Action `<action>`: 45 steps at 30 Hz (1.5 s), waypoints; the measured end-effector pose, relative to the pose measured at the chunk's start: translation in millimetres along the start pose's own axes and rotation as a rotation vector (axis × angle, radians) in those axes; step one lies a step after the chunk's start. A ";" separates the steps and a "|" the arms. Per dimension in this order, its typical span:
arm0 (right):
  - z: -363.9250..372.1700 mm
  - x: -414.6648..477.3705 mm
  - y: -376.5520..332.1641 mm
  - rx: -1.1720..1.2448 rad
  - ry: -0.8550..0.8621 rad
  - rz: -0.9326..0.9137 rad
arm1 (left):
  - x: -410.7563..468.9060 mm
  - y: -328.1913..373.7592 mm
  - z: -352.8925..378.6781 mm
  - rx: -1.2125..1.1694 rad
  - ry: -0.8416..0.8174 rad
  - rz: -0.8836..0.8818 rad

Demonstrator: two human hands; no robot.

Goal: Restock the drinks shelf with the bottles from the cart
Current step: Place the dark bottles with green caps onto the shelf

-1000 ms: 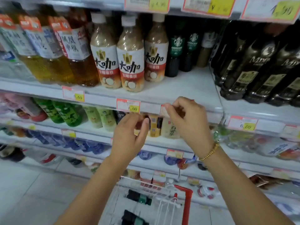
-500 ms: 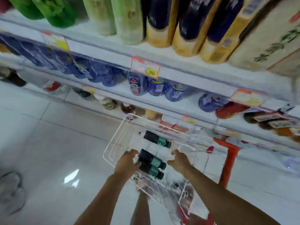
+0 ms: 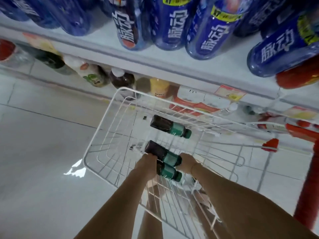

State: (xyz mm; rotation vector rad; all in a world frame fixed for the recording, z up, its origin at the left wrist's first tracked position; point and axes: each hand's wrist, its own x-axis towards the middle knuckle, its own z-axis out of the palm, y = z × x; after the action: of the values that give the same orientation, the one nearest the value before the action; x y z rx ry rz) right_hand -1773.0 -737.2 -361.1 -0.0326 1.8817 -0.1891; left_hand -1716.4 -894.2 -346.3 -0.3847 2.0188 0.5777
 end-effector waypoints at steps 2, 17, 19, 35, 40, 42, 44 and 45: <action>4.1 9.3 -0.9 -0.013 -0.015 0.014 | 4.7 1.6 -8.0 0.043 0.086 0.003; 4.9 16.1 12.2 0.705 0.178 -0.005 | 38.2 6.4 -10.2 0.283 0.261 0.245; 9.2 16.5 13.2 0.598 0.125 0.042 | 39.8 6.7 -8.7 0.268 0.268 0.243; 10.4 -34.4 3.8 -0.024 -0.030 -0.082 | -31.3 0.9 -55.5 -0.373 0.354 0.053; -38.9 -95.6 -24.0 0.015 0.174 -0.185 | -106.5 25.8 -71.3 -0.585 0.418 0.036; -59.6 -127.5 -31.3 -0.024 0.231 -0.172 | -140.3 37.5 -80.9 -0.685 0.435 0.041; -78.5 -164.4 -32.7 -0.011 0.277 -0.178 | -173.0 49.0 -91.7 -0.767 0.461 0.062; -88.0 -184.5 -31.8 -0.011 0.314 -0.211 | -187.9 54.7 -96.9 -0.800 0.486 0.089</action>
State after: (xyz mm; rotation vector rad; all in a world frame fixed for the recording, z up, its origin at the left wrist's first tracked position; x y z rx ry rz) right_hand -1800.5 -736.8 -156.0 -0.2205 2.1923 -0.3440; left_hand -1722.3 -895.0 -128.1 -0.9872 2.1844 1.4650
